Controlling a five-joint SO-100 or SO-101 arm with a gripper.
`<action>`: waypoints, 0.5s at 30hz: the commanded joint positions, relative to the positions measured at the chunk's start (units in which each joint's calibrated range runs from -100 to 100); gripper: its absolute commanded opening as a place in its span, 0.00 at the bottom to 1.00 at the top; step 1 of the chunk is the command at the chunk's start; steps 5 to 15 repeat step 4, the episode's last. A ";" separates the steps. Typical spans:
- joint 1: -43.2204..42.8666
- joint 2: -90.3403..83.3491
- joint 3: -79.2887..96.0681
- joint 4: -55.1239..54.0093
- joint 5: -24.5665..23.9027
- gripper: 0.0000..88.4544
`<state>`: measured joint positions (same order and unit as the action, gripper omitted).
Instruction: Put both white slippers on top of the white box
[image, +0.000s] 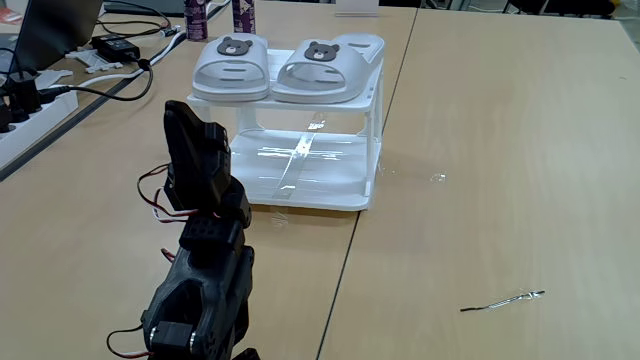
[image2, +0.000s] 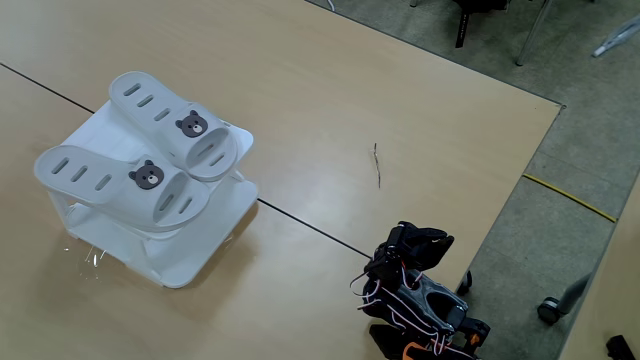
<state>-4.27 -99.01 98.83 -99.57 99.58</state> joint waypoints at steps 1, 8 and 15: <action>-0.01 0.19 -0.19 -0.08 0.42 0.01; -0.01 0.19 -0.19 -0.08 0.42 0.01; -0.01 0.19 -0.19 -0.08 0.42 0.01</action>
